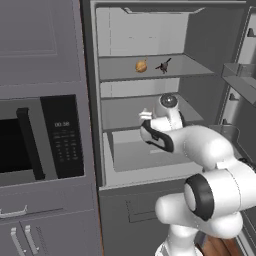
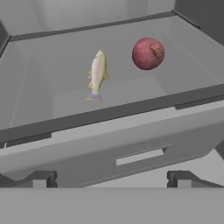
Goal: Place one onion and one fish in each tupperware on the nearby counter, to pack two identical lunches.
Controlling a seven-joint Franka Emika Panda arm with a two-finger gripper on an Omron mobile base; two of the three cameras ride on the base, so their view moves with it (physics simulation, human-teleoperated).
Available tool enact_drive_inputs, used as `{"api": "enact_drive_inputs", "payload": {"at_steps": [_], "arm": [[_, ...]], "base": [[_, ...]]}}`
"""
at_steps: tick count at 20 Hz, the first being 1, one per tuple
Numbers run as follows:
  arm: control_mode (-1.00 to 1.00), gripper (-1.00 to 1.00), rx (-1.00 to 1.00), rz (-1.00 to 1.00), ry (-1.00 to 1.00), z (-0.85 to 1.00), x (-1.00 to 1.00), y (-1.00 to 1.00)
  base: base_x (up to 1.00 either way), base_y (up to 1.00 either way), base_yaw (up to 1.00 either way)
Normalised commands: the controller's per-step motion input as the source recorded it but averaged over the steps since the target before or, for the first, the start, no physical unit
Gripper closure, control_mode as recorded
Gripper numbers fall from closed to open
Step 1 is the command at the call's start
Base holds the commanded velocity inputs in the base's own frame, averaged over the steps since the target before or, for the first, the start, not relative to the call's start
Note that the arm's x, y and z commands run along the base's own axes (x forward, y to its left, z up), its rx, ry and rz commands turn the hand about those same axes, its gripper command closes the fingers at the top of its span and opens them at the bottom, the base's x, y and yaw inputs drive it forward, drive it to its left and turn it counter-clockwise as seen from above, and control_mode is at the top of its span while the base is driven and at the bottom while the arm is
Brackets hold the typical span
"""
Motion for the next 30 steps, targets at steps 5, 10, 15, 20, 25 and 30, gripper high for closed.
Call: {"api": "enact_drive_inputs", "payload": {"at_steps": [5, 10, 15, 20, 25, 30], "arm": [[-1.0, -1.0, 0.0, 0.0, -0.05, -0.1, 0.28, 0.0], [-1.0, -1.0, 0.0, 0.0, -0.02, -0.04, 0.27, 0.0], [-1.0, -1.0, 0.0, 0.0, -0.01, -0.04, 0.28, -0.02], [-1.0, -1.0, 0.0, 0.0, -0.01, -0.07, 0.28, -0.02], [-1.0, -1.0, 0.0, 0.0, -0.02, -0.13, 0.25, -0.03], [-1.0, -1.0, 0.0, 0.0, -0.03, -0.17, 0.31, -0.01]], "base": [[0.0, 0.0, 0.0], [0.0, 0.0, 0.0], [0.0, 0.0, 0.0], [0.0, 0.0, 0.0], [0.0, 0.0, 0.0], [0.0, 0.0, 0.0]]}}
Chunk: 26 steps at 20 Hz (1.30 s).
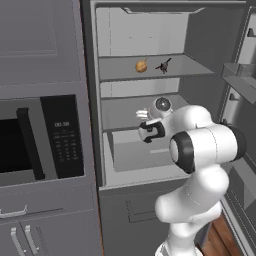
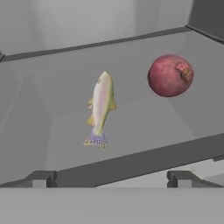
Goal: Place one onion and one fish in each tupperware on the nearby counter, to pack two identical lunches.
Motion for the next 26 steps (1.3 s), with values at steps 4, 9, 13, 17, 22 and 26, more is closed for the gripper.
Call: {"api": "enact_drive_inputs", "payload": {"at_steps": [4, 9, 13, 17, 22, 26], "arm": [[-1.0, -1.0, 0.0, 0.0, -0.02, -0.16, 0.34, -0.02], [-1.0, -1.0, 0.0, 0.0, -0.02, -0.17, 0.33, -0.01], [-1.0, -1.0, 0.0, 0.0, -0.01, -0.18, 0.37, 0.0], [-1.0, -1.0, 0.0, 0.0, 0.0, -0.2, 0.39, 0.0], [-1.0, -1.0, 0.0, 0.0, 0.0, -0.24, 0.42, 0.0], [-1.0, 1.0, 0.0, 0.0, 0.0, -0.38, 0.41, 0.0]], "base": [[0.0, 0.0, 0.0], [0.0, 0.0, 0.0], [0.0, 0.0, 0.0], [0.0, 0.0, 0.0], [0.0, 0.0, 0.0], [0.0, 0.0, 0.0]]}}
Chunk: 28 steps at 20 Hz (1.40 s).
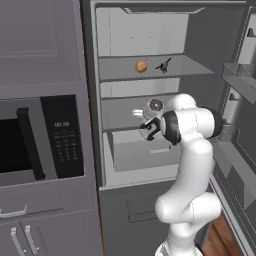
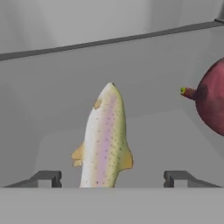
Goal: Place one onion and one fish in each tupperware on the nearby counter, to pack two identical lunches.
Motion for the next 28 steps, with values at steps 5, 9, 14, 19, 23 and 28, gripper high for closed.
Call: {"api": "enact_drive_inputs", "payload": {"at_steps": [5, 9, 14, 19, 23, 28], "arm": [[-1.0, 1.0, 0.0, 0.0, 0.0, -0.39, 0.32, 0.0], [-1.0, 1.0, 0.0, 0.0, 0.0, -0.54, -0.1, -0.04], [-1.0, 1.0, 0.0, -0.06, -0.03, -0.28, -0.85, -0.16], [-1.0, 1.0, 0.01, 0.0, -0.05, 0.31, -1.0, 0.15], [-1.0, 1.0, 0.0, 0.0, -0.07, 0.96, -1.0, 0.32], [-1.0, 1.0, 0.03, -0.03, 0.06, 1.0, -1.0, 0.19]], "base": [[0.0, 0.0, 0.0], [0.0, 0.0, 0.0], [0.0, 0.0, 0.0], [0.0, 0.0, 0.0], [0.0, 0.0, 0.0], [0.0, 0.0, 0.0]]}}
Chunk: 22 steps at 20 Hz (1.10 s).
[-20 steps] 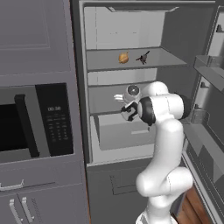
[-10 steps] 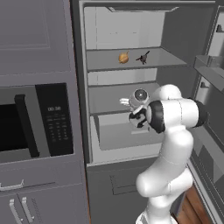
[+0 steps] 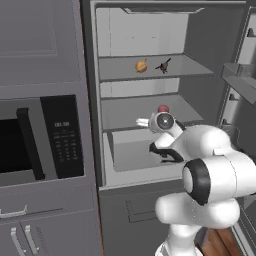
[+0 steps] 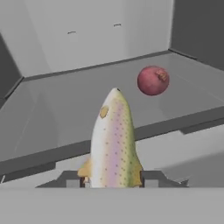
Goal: Place one onion and one fish in each tupperware on the nearby counter, to pack two identical lunches.
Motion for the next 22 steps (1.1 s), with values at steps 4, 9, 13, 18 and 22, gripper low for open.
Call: {"api": "enact_drive_inputs", "payload": {"at_steps": [4, 9, 13, 18, 22], "arm": [[-1.0, 1.0, 0.07, -0.06, 0.26, 1.0, -1.0, 0.01], [-1.0, 1.0, 0.1, -0.06, 0.41, 1.0, -0.91, 0.0], [-1.0, 1.0, 0.05, -0.03, 0.45, 1.0, -0.88, 0.0], [-1.0, 1.0, 0.0, -0.01, 0.23, 0.67, -0.99, 0.06], [-1.0, 1.0, -0.02, 0.0, -0.12, 0.33, -1.0, 0.0]], "base": [[0.0, 0.0, 0.0], [0.0, 0.0, 0.0], [0.0, 0.0, 0.0], [0.0, 0.0, 0.0], [0.0, 0.0, 0.0]]}}
